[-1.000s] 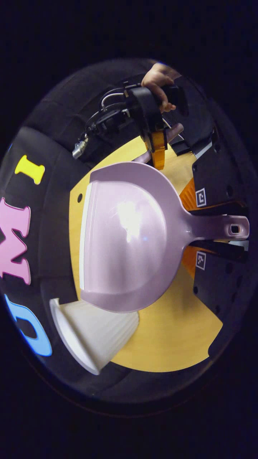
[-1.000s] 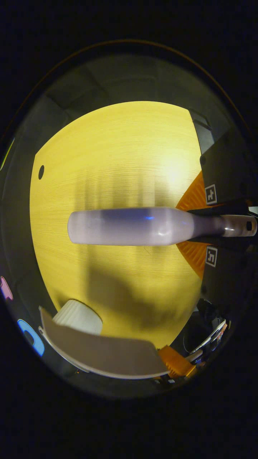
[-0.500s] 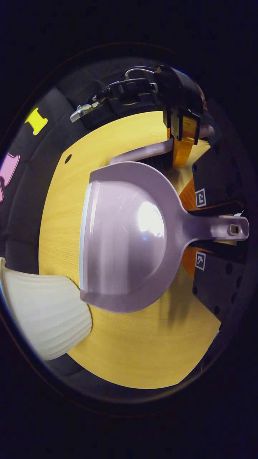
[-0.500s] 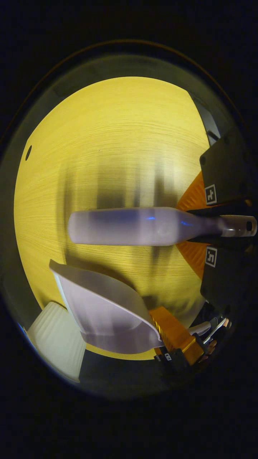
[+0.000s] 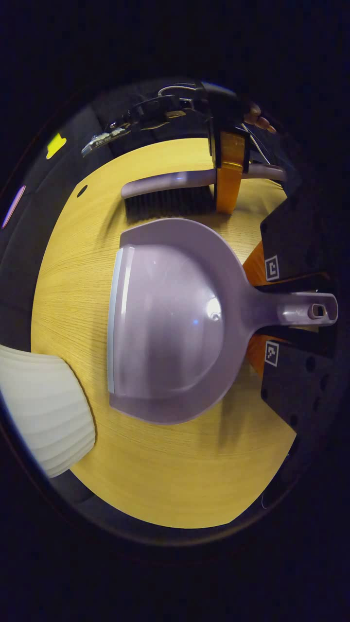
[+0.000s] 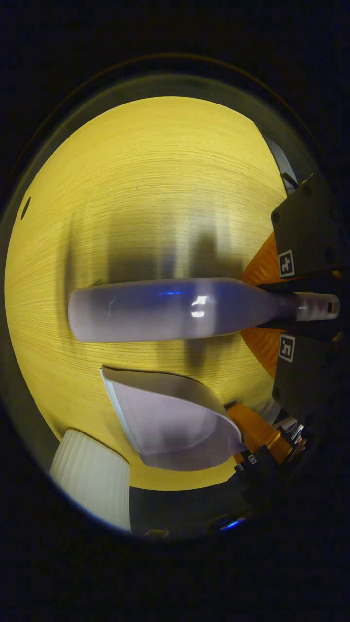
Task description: Pick up the small broom and dustpan from the desktop, sweep the trash into the dustpan with the broom, and then empty the trash into the garbage bin.
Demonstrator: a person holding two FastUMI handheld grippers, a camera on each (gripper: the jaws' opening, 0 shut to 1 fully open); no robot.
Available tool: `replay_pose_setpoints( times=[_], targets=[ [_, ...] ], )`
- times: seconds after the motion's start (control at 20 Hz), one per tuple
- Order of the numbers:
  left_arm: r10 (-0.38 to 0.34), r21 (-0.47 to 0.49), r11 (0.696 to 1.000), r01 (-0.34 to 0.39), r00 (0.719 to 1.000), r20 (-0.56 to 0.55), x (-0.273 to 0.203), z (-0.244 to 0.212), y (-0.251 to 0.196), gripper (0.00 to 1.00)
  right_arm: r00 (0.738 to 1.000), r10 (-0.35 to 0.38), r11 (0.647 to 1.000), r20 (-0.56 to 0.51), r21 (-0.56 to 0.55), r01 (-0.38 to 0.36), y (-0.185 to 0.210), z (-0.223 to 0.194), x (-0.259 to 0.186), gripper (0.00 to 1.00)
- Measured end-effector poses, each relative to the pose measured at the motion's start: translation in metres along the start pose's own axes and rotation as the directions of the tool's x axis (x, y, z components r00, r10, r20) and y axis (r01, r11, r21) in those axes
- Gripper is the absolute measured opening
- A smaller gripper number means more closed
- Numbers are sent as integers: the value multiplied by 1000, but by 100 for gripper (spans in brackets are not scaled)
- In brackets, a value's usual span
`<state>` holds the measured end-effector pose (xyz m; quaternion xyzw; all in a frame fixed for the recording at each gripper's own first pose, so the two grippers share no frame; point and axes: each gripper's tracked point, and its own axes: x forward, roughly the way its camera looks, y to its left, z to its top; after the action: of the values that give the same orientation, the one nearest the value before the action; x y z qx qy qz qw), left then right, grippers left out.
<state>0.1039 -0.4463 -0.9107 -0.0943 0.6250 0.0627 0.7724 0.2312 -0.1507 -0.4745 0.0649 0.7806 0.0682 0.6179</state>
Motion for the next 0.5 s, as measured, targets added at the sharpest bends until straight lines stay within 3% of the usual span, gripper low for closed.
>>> replay_pose_setpoints(
  times=[0.25,0.3,0.4,0.45,0.5],
  targets=[
    [-39,-1,999,39,999,-16,-2,1,-6,34,1000,-9,1000,-7,-3,9,-3,-3,-4,31],
    [-37,-4,999,37,999,-21,-3,3,-7,59,1000,-10,1000,-1,-2,10,-3,-5,-2,29],
    [-17,0,1000,17,999,-35,-2,2,-7,75,1000,-13,1000,28,-7,13,-2,-4,-7,59],
    [-11,-5,1000,11,999,-45,-3,0,-7,75,999,-9,1000,39,-5,10,0,-3,-11,65],
    [-4,-8,1000,3,999,-47,-5,0,-6,75,999,-5,1000,52,4,5,2,-2,-14,80]
  ],
)
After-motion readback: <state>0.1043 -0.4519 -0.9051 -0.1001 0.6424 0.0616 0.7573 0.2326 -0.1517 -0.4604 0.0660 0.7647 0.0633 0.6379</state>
